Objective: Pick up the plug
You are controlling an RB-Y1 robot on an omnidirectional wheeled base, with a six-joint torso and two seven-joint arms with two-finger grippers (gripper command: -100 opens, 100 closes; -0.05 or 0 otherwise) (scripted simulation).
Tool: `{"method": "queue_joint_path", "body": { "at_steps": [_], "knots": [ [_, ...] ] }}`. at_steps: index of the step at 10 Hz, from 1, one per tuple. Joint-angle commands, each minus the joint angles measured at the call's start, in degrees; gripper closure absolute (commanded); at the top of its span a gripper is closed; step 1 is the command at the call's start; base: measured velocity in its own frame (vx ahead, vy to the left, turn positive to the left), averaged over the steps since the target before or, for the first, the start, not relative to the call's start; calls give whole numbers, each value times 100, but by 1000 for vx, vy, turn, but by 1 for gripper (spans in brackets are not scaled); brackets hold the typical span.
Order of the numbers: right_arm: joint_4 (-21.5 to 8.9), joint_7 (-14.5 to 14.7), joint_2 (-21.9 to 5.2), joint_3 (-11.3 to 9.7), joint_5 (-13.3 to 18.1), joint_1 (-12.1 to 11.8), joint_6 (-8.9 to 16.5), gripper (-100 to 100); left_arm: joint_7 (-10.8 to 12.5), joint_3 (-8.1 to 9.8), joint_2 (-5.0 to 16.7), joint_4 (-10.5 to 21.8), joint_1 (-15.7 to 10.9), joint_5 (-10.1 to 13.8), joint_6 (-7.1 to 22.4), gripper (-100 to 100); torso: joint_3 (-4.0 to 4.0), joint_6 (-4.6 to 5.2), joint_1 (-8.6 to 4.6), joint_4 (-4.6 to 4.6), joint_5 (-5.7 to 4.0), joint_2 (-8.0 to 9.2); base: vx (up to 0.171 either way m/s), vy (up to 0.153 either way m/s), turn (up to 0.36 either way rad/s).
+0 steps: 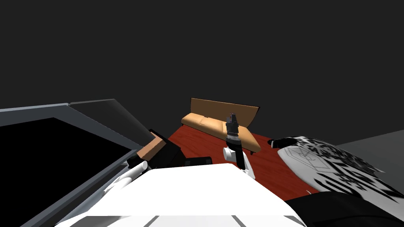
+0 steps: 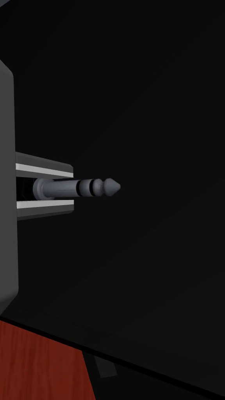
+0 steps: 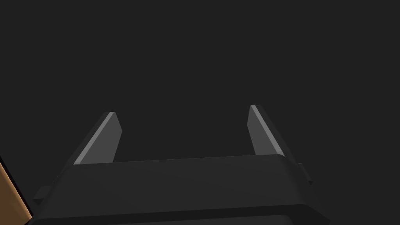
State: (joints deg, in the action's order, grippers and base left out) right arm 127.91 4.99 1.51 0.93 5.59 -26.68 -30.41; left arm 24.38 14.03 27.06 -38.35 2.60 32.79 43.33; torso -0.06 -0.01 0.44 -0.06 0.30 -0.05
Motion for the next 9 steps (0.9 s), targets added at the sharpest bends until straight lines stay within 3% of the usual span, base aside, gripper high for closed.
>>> {"method": "queue_joint_path", "body": {
  "at_steps": [1, 7, 8, 9],
  "knots": [
    [0, 0, 0, 0, 0, 0, 0, 0, -146, -27, 71, -150, 100, 103, 73, 100, 0, 0, 0, 0, 0, 0, 71, -31, 248],
    [0, 0, 0, 0, 0, -1, 0, 0, -516, -104, 321, -821, 488, 416, 424, 100, -17, -7, -22, -7, -6, -29, 81, -57, 139],
    [0, 0, 0, 0, 0, -1, 0, 0, -484, -98, 300, -736, 437, 388, 381, 100, -13, -6, -21, -4, -5, -23, 27, -23, 18],
    [0, 0, 0, 0, 0, 0, 0, 0, -498, -99, 305, -747, 445, 393, 396, 0, -8, -3, -11, -2, -3, -15, 5, -5, -4]
  ]
}}
